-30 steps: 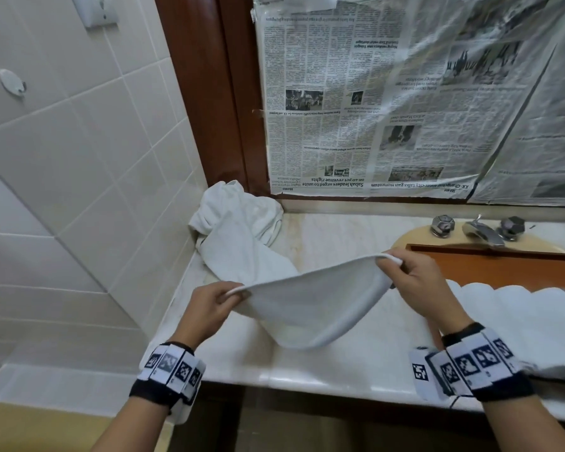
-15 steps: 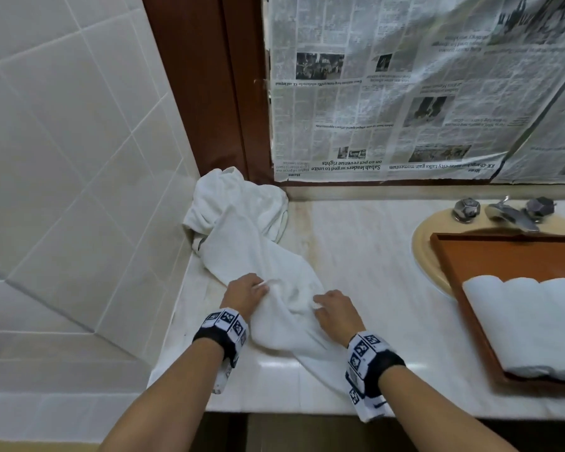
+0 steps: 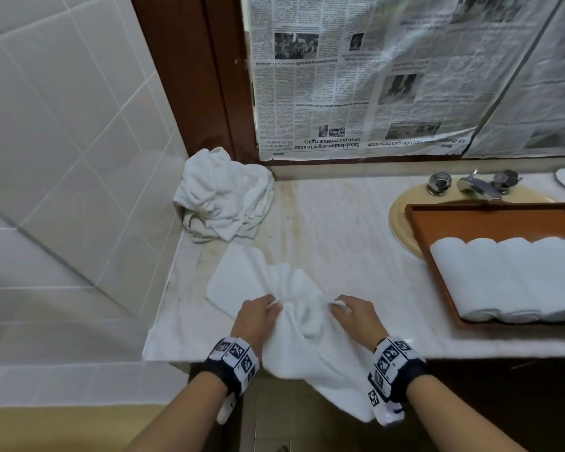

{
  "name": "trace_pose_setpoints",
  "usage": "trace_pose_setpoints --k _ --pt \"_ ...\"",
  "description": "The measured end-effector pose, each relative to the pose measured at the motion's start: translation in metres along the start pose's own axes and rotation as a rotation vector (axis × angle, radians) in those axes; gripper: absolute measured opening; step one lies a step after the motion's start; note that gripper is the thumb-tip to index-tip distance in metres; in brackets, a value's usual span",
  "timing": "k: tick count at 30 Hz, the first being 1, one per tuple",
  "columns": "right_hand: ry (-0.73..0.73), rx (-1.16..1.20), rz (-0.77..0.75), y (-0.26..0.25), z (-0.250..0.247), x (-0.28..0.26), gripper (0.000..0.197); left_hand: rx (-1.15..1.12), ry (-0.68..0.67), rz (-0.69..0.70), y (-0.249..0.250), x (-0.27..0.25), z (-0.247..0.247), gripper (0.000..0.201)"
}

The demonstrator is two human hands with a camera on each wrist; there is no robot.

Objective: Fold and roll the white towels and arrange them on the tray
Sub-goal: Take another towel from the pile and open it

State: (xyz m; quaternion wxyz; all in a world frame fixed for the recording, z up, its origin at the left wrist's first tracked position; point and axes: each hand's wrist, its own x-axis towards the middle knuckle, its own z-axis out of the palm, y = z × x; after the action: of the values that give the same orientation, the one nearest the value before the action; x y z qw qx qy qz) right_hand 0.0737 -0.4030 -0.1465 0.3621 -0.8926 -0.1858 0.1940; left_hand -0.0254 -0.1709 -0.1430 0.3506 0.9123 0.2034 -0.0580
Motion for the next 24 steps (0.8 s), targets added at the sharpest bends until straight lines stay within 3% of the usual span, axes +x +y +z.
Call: trace_pose_setpoints --k 7,10,13,17,22,24 --pt "-0.082 0.060 -0.054 0.044 -0.045 -0.075 0.033 0.036 -0.245 0.074 0.019 -0.071 0.024 0.023" --pt "-0.064 0.134 -0.103 0.049 -0.073 -0.093 0.033 0.000 -0.213 0.118 0.027 -0.088 0.015 0.025" --pt "-0.008 0.142 -0.171 0.046 -0.098 -0.099 0.033 -0.067 -0.100 0.169 0.041 -0.095 0.004 0.021" --pt "0.038 0.102 -0.216 0.035 -0.111 -0.103 0.024 -0.032 0.029 0.178 0.045 -0.077 0.002 0.025" --pt "-0.025 0.022 -0.152 0.033 -0.083 -0.097 0.019 0.233 -0.083 0.057 0.027 -0.058 0.026 0.035" --pt "-0.080 -0.037 -0.102 0.033 -0.064 -0.095 0.021 0.344 -0.115 0.077 0.020 -0.058 0.038 0.036"
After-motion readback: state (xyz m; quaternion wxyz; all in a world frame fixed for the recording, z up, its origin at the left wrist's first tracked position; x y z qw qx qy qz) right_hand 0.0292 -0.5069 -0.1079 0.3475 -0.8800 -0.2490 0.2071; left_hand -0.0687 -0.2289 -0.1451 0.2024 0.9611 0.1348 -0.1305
